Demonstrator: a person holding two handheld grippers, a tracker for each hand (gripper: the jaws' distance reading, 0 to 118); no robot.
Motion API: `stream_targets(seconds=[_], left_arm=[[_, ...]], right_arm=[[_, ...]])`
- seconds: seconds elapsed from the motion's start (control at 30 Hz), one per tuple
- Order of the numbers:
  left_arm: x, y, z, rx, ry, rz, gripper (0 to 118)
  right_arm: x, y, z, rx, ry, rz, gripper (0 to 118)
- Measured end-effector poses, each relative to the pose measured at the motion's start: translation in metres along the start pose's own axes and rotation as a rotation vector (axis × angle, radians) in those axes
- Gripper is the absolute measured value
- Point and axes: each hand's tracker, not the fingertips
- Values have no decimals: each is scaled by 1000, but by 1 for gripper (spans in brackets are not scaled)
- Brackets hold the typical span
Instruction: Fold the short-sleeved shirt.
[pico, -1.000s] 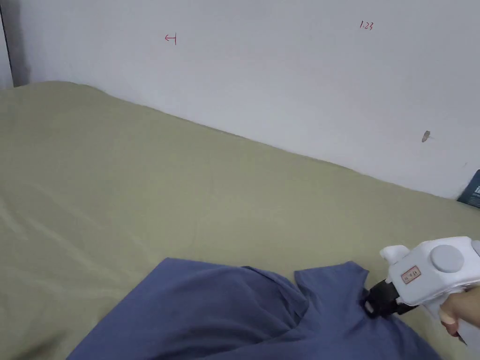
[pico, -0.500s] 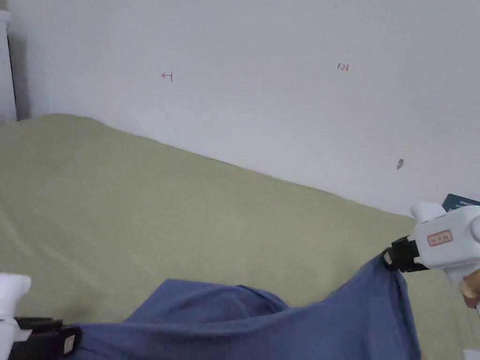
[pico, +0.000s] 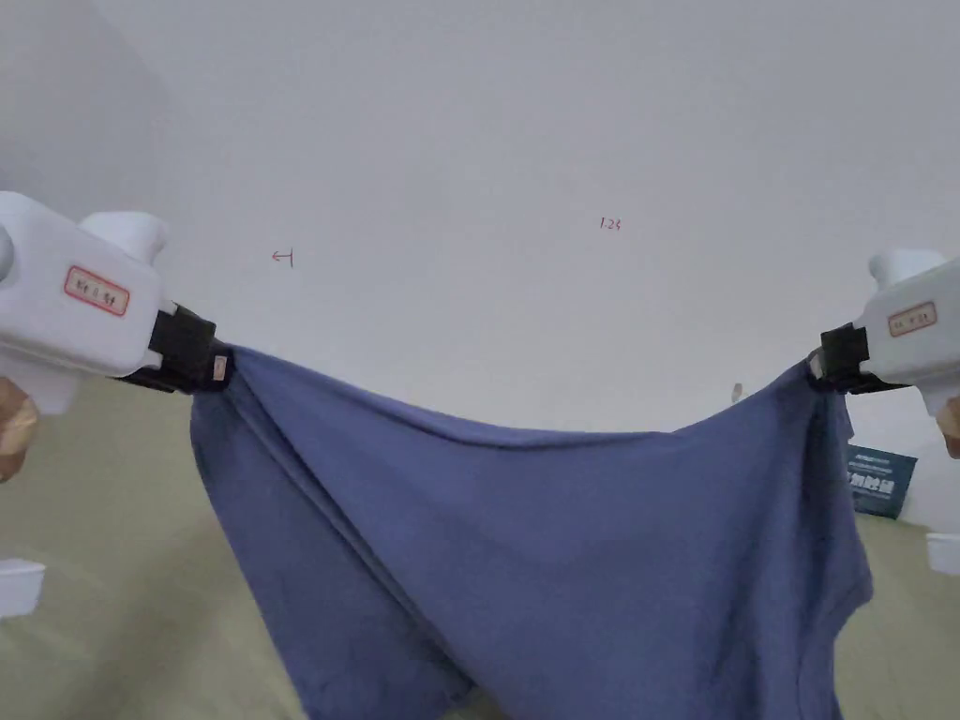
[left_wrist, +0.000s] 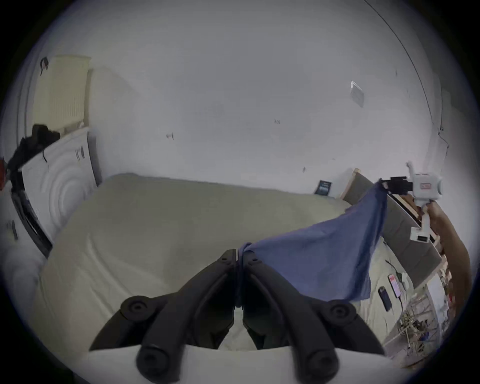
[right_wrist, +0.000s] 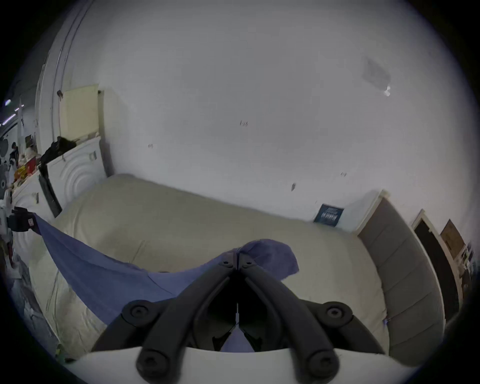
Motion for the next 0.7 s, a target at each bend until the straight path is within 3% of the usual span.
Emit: stream_targets(seconds=[0.13,0.33,0.4,0.53,0.7], left_arm=[[-1,46,-22,-8,87,-59,5],[0,106,-28,80,123,-55,5],[3,126,-27,88,131,-66,5],[12,154,-20,132,164,-116,5],[16,163,-24,133,187,-131,5]], right_arm=[[12,31,7,82,-50,-69,0],[23,71,18,180,-130,-85,0],[26,83,23,221,-114,-110,0],[29,108,33,288,-156,-90,0],[28,113,33,304,-141,-95,0]])
